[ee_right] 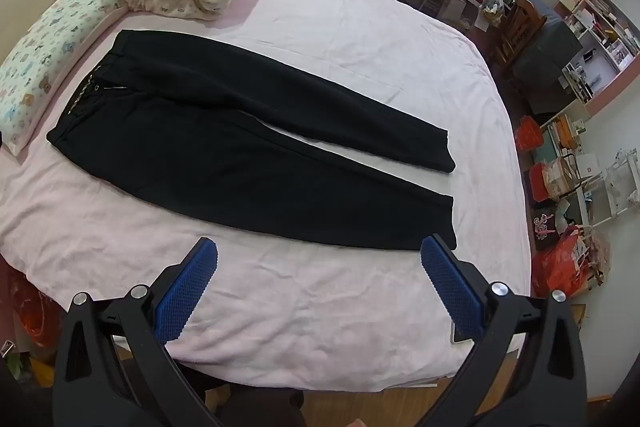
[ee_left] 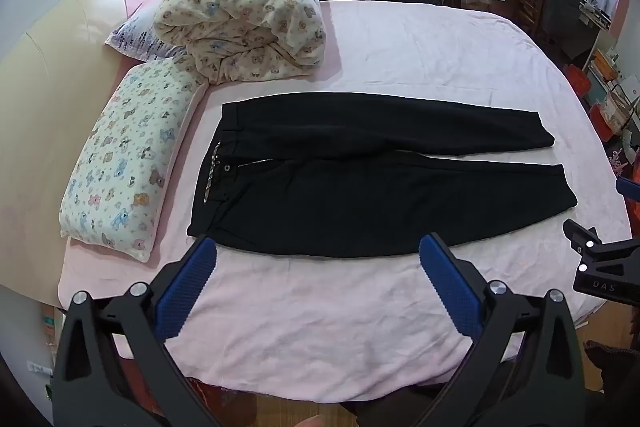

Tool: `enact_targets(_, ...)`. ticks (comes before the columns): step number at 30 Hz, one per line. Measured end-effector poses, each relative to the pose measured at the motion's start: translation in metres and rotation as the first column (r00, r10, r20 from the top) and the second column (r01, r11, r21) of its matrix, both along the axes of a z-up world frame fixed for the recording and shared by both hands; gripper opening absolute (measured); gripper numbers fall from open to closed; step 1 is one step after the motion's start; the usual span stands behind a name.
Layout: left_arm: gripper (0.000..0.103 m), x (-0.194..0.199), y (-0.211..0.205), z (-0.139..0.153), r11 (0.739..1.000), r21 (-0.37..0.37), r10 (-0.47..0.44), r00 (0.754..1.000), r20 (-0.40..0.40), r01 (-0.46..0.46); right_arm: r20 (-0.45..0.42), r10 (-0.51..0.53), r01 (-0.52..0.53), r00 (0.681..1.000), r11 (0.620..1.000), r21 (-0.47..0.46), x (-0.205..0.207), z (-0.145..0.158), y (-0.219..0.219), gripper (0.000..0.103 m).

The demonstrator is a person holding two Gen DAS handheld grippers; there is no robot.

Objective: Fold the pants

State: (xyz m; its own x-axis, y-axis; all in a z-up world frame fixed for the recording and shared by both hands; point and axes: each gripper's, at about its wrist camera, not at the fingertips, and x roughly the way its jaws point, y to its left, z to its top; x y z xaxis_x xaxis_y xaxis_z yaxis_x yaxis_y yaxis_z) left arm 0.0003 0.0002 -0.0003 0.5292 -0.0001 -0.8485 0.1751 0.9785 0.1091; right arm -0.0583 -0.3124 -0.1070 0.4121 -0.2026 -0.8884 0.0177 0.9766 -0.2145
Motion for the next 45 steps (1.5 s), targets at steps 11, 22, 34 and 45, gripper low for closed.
enact_targets(11,0.101,0.0034,-0.0019,-0.0041,1.000,0.002,-0.001,1.000,0.000,0.001,-0.001,-0.001,0.001,1.000,1.000,-0.003,0.0000,-0.0001,-0.0001,0.102)
enact_targets(22,0.101,0.0036,0.0002,-0.0044,1.000,0.003,-0.004,1.000,-0.001,0.004,0.000,0.000,0.000,1.000,1.000,-0.003,0.0001,-0.0003,-0.0003,0.102)
enact_targets(34,0.101,-0.0002,-0.0032,-0.0033,1.000,0.003,-0.005,1.000,-0.001,0.005,-0.002,0.000,0.000,1.000,1.000,-0.003,0.0003,-0.0007,-0.0004,0.102)
enact_targets(45,0.101,-0.0001,-0.0032,-0.0035,1.000,0.003,-0.004,1.000,-0.002,0.004,-0.004,-0.001,0.001,1.000,1.000,-0.003,0.0019,-0.0009,0.0000,0.102)
